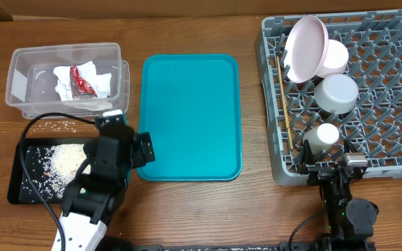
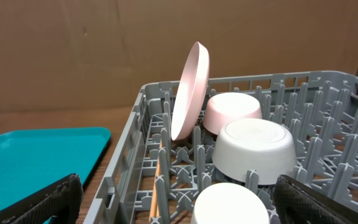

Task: Sort waste into correct bins and load items into the dishwasher

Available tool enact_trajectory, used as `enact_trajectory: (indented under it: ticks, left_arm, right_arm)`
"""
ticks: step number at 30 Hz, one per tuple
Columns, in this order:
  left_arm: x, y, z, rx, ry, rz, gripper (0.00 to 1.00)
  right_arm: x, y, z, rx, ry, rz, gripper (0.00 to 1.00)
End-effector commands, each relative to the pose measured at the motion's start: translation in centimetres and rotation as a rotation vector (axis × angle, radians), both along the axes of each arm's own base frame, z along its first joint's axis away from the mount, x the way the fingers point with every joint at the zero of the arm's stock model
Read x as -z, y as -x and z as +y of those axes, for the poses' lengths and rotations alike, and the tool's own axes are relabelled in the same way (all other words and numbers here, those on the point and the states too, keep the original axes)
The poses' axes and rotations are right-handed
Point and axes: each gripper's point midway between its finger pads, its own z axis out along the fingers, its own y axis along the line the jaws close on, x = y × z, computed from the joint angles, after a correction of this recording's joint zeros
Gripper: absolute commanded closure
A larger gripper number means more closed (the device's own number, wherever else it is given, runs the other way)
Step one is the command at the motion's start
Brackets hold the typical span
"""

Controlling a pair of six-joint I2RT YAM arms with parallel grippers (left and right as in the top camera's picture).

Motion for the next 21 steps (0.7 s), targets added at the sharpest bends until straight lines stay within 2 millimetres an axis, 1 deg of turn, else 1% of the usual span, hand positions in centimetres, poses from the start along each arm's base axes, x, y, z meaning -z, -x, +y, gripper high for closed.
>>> enact_trajectory:
  ticks: [1, 4, 8, 10, 14, 17, 21]
  left_arm:
    - [0.6, 0.5, 0.3, 0.068, -0.07, -0.021, 0.0]
    - [1.4, 0.3, -0.1, 0.123, -0.061, -0.075, 0.0]
    - [2.2, -0.4, -1.5, 0.26, -0.071, -0.196, 0.0]
    - [2.4, -0.6, -1.9, 0.304, -0.092, -0.253, 0.0]
    - [3.1, -0.5, -1.9, 0.318, -0.117, -0.337, 0.0]
    - [3.6, -0.1, -1.8, 0.316, -0.116, -0.363, 0.0]
    - [3.3, 0.4, -1.6, 0.312, -0.113, -0.407, 0.0]
  right_arm:
    - [0.2, 0.0, -0.3, 0.014, 0.007, -0.004, 0.0]
    - [0.2, 0.0, -0.3, 0.014, 0.007, -0.004, 0.0]
    - [0.2, 0.0, -0.3, 0.014, 0.007, -0.004, 0.0]
    - [0.2, 0.0, -0.3, 0.014, 0.007, -0.004, 0.0]
    - [0.2, 0.0, -0.3, 0.014, 0.007, -0.004, 0.0]
    - [0.2, 0.0, -0.3, 0.014, 0.007, -0.004, 0.0]
    - [0.2, 0.0, -0.3, 0.014, 0.007, -0.004, 0.0]
